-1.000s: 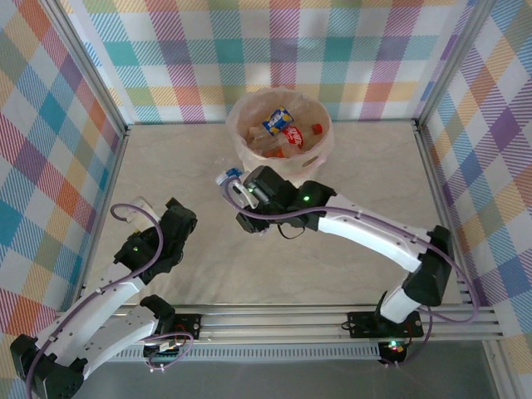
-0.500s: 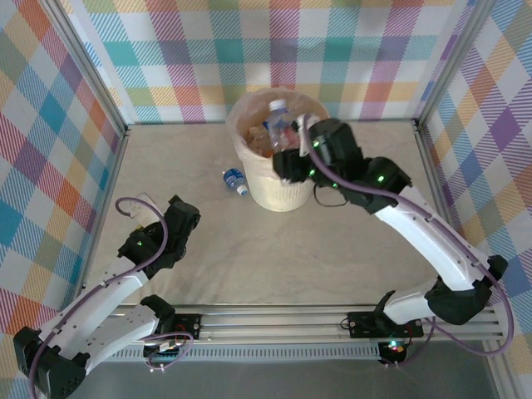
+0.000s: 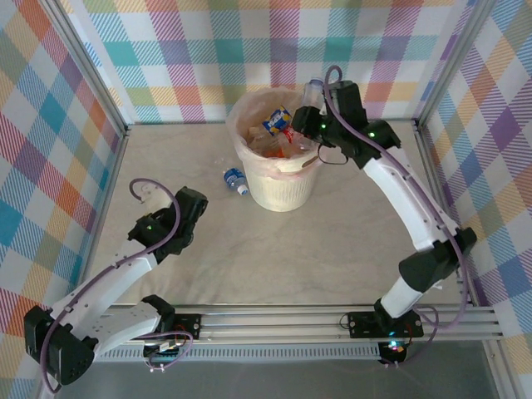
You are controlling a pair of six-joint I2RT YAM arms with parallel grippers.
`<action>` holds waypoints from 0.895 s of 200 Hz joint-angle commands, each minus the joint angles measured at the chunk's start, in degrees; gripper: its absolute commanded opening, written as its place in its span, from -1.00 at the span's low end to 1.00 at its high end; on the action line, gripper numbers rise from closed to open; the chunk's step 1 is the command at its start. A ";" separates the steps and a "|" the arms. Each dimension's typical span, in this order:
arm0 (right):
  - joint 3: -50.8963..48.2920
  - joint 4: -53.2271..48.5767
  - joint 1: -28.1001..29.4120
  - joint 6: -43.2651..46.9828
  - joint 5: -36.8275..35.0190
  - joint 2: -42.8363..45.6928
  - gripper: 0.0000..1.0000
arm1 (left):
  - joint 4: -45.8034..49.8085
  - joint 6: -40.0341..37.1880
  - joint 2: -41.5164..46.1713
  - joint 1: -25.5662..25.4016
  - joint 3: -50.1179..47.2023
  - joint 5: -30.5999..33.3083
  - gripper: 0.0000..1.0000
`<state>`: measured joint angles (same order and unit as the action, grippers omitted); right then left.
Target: Put the plastic bottles in the bin
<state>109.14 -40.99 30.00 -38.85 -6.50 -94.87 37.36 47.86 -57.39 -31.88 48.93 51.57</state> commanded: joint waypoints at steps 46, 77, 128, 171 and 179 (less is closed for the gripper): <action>4.19 3.73 -0.28 -7.19 1.49 -6.37 0.06 | -2.04 -4.51 -3.85 1.03 3.31 -1.35 1.00; 3.45 4.20 -0.12 -7.48 1.86 -6.79 0.32 | -3.69 -5.08 -4.47 1.21 2.84 -2.33 1.00; 4.76 3.34 0.59 -6.10 2.28 -7.22 0.53 | -4.93 -5.30 -7.03 1.58 3.92 -3.71 1.00; 5.53 2.33 2.33 -4.56 2.34 -7.17 0.56 | -4.58 -5.30 -8.35 1.76 4.81 -4.02 1.00; 5.90 1.62 2.77 -4.12 1.74 -7.28 0.57 | -4.58 -5.32 -8.26 1.86 4.87 -4.04 1.00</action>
<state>112.75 -38.63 31.20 -45.12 -4.84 -101.56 32.82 43.40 -65.63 -30.96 51.77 47.40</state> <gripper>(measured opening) 0.777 0.999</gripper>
